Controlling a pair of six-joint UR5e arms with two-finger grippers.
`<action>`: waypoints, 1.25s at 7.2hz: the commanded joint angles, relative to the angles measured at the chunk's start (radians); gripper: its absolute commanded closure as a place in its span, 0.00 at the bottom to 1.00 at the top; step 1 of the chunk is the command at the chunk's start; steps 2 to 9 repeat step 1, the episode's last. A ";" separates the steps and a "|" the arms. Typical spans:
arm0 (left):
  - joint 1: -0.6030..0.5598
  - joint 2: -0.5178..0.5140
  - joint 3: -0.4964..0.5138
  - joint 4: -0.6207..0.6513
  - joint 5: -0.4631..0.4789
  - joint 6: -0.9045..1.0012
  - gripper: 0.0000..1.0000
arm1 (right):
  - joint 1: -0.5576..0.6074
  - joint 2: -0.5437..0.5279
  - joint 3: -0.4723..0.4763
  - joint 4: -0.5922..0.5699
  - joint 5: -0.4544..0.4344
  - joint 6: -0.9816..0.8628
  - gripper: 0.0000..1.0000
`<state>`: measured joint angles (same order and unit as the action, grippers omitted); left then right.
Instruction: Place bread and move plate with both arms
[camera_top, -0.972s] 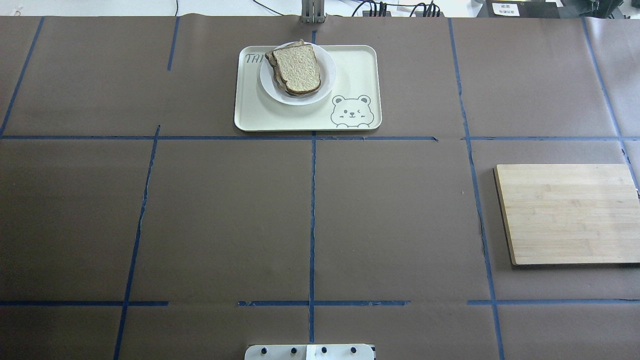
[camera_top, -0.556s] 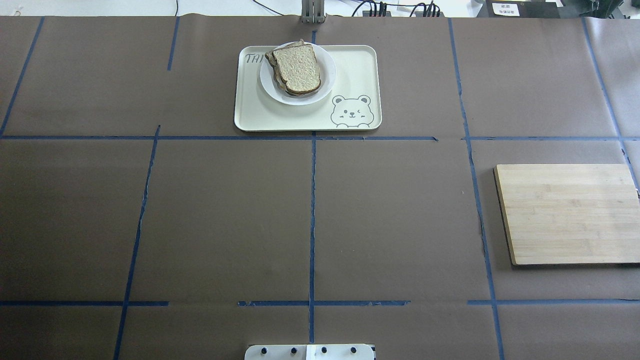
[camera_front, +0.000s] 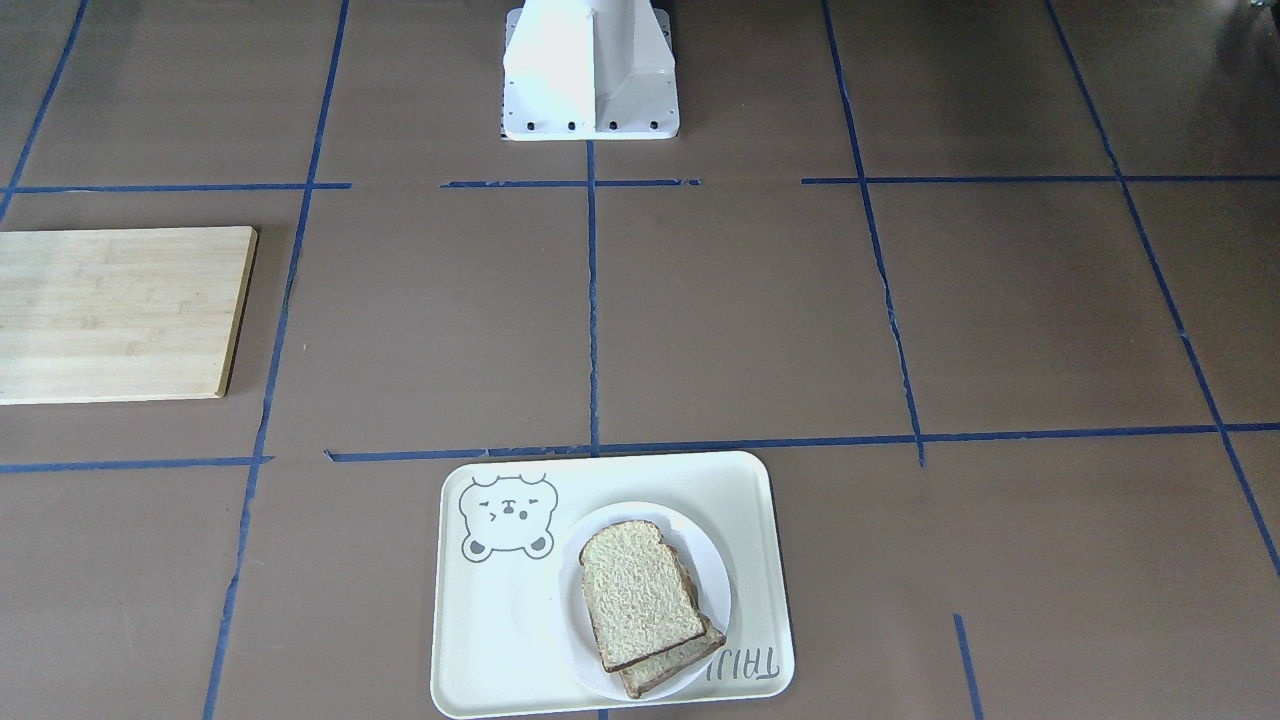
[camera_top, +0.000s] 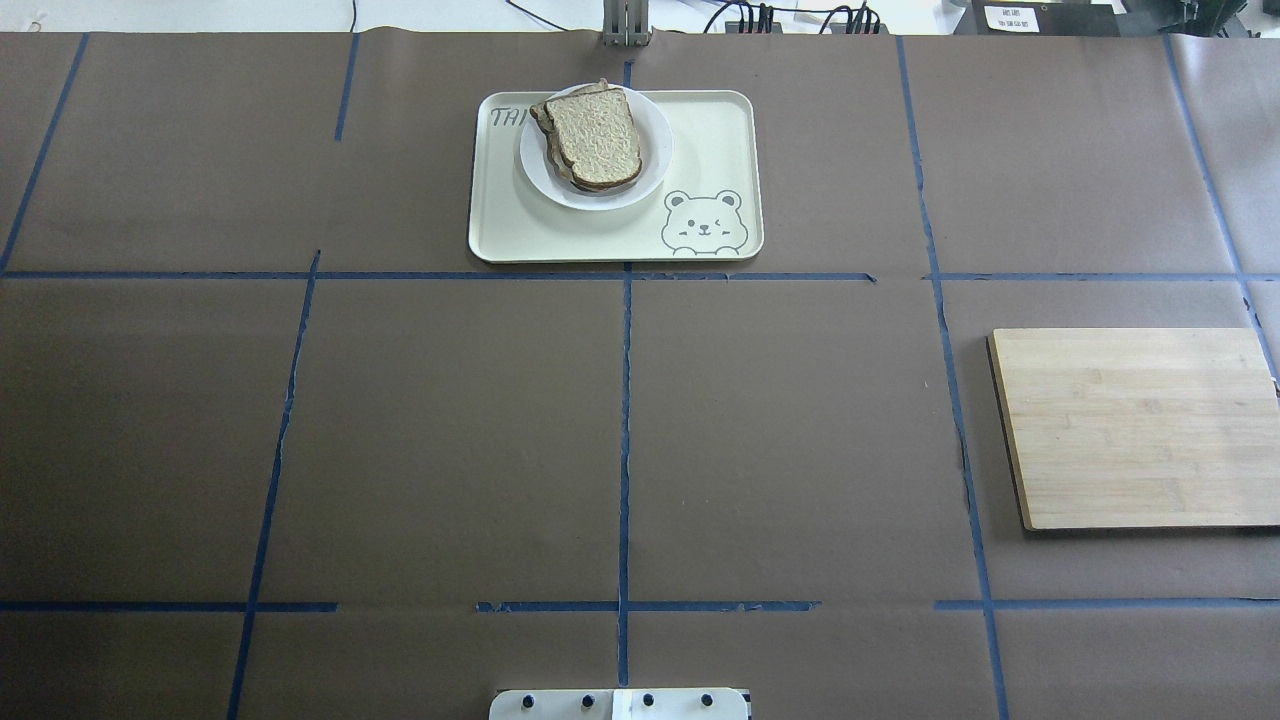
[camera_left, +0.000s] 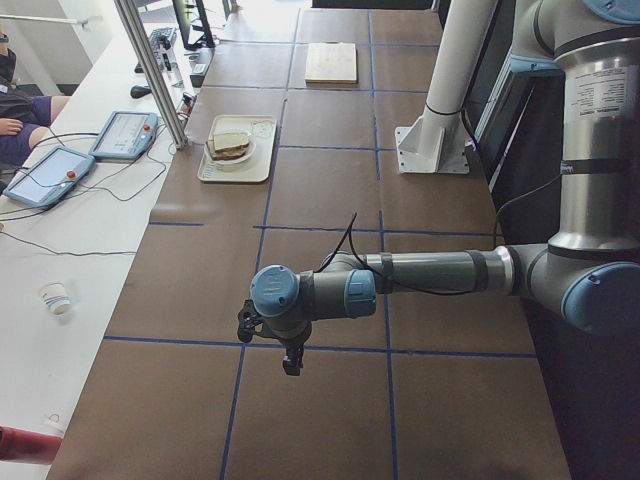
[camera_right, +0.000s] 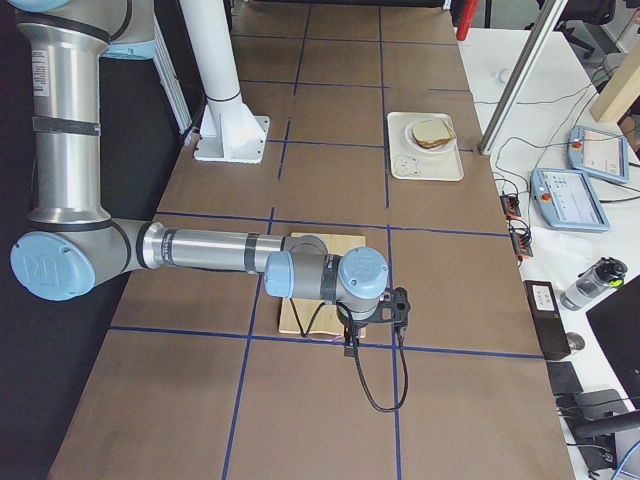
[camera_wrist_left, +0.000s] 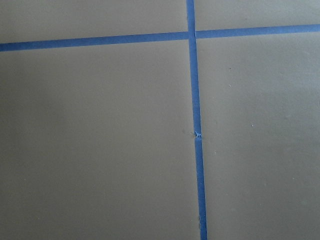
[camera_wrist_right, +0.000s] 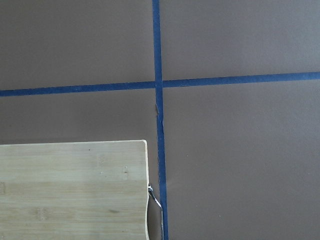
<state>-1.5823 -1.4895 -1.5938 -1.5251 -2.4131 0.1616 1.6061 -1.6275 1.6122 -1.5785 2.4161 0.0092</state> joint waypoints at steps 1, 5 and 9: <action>-0.015 0.000 0.000 -0.023 0.000 -0.002 0.00 | 0.000 0.000 0.000 0.000 0.001 0.000 0.00; -0.015 0.000 0.000 -0.023 0.000 -0.002 0.00 | 0.000 0.000 0.000 0.000 0.001 0.000 0.00; -0.015 0.000 0.000 -0.023 0.000 -0.002 0.00 | 0.000 0.000 0.000 0.000 0.001 0.000 0.00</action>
